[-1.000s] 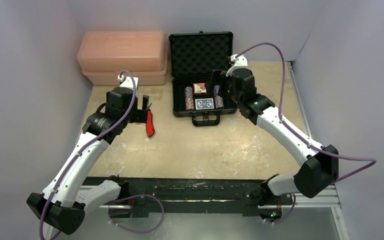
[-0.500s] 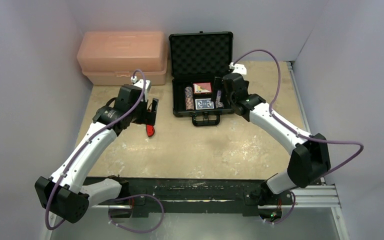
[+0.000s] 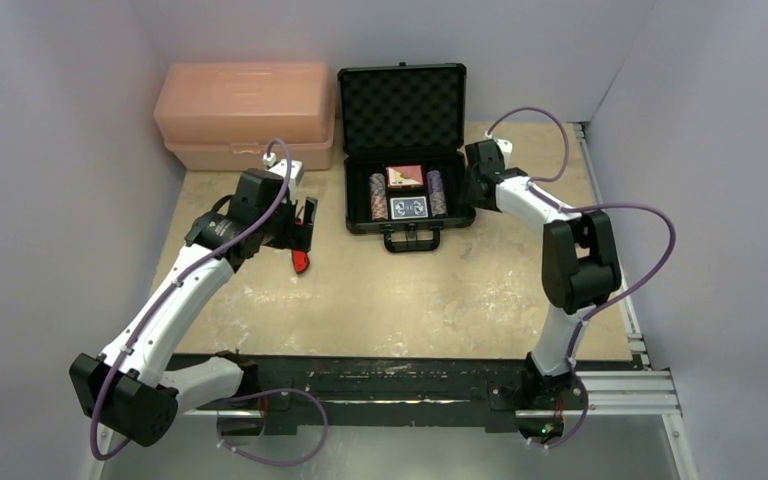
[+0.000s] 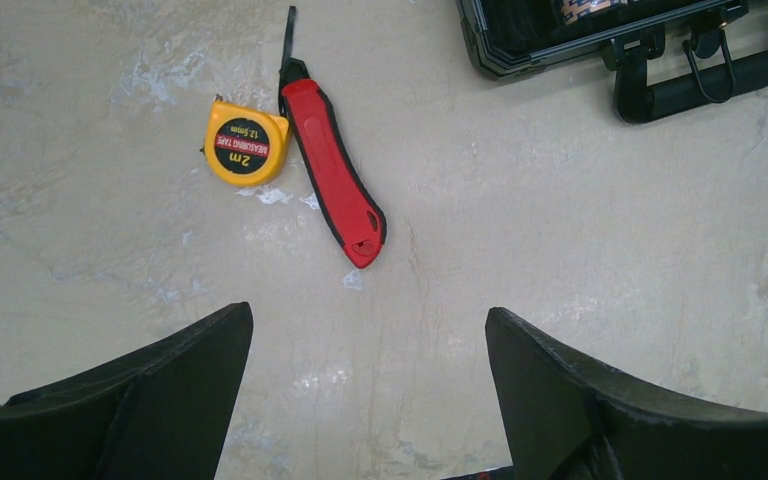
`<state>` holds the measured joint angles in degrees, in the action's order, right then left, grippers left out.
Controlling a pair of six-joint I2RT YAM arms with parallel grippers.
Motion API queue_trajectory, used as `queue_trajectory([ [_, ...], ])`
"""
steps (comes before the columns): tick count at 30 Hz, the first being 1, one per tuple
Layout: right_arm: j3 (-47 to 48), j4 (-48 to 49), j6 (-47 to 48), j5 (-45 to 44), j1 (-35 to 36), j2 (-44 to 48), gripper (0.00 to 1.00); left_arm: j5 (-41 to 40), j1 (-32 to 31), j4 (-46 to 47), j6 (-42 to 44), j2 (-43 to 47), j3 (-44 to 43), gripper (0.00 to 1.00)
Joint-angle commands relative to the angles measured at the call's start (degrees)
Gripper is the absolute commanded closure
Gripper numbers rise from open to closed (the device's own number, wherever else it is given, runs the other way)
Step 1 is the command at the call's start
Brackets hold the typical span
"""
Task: Pack up texas hold em set
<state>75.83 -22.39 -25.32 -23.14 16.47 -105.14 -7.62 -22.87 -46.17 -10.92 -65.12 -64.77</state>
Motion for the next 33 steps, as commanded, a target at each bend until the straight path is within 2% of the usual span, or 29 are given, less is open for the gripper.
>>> queue_trajectory([
  [1, 3.7, -0.4, 1.4, 2.1, -0.5, -1.8, 0.45, 0.7, 0.3, 0.1, 0.0, 1.7, -1.8, 0.14],
  [7, 3.6, -1.0, 1.6, 3.9, -0.7, -3.2, 0.67, 0.6, 0.3, 0.2, 0.0, 2.4, -1.8, 0.14],
  [14, 0.3, -1.1, 0.9, 5.6, -0.8, -1.9, 0.85, 0.5, 0.3, -0.1, 0.1, 3.4, -1.9, 0.15],
  [17, -2.1, -0.6, 0.9, 7.1, -0.7, -0.9, 1.0, 0.4, 0.3, -0.1, 0.1, 4.0, -1.9, 0.15],
  [25, -7.6, -1.1, -0.9, 8.0, -0.6, 3.2, 1.0, 0.5, 0.3, 0.0, 0.0, 5.3, -1.9, 0.15],
  [33, -14.0, 0.2, -1.9, 12.4, -0.5, 9.0, 1.0, 0.5, 0.3, 0.2, 0.0, 6.5, -1.9, 0.15],
])
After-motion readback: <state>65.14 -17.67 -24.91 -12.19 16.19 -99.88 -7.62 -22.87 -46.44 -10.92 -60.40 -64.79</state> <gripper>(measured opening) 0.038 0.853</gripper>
